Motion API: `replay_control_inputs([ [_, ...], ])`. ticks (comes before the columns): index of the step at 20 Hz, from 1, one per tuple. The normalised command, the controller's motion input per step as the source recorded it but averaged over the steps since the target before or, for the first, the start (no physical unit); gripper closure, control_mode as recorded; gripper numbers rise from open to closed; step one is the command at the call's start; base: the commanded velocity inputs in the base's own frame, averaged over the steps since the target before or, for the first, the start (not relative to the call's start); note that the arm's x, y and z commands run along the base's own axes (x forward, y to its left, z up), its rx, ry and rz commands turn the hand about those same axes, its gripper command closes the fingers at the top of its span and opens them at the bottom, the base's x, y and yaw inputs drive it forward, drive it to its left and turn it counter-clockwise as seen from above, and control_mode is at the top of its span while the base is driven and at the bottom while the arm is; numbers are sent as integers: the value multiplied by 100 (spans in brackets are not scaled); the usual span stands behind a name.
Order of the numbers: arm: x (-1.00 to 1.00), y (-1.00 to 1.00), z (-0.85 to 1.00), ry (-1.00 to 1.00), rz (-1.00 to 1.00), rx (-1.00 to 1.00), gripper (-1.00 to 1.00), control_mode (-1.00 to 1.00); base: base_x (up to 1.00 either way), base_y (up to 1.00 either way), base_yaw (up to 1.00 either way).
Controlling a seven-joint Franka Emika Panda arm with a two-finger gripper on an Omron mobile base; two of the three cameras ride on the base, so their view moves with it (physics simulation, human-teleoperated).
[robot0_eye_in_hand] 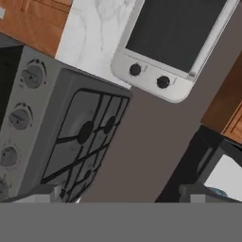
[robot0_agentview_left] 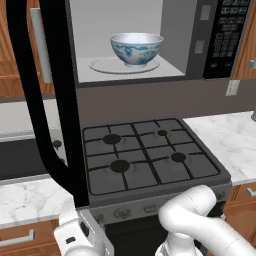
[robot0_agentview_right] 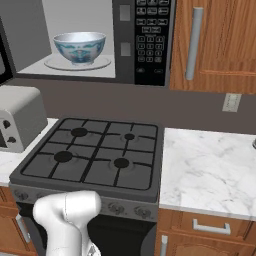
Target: Pick the lemon wedge from the sink and place it in the bowl. Then pick the bowl and place it in the microwave. Then close the microwave door and press the start button.
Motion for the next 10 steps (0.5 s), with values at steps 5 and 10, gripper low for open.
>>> replay_control_inputs([
  [5, 85, 68, -14, -3, -1, 0, -100, -100, 0, 0, 0],
  [10, 43, 76, 10, -9, -12, 0, -100, -100, 0, 0, 0],
])
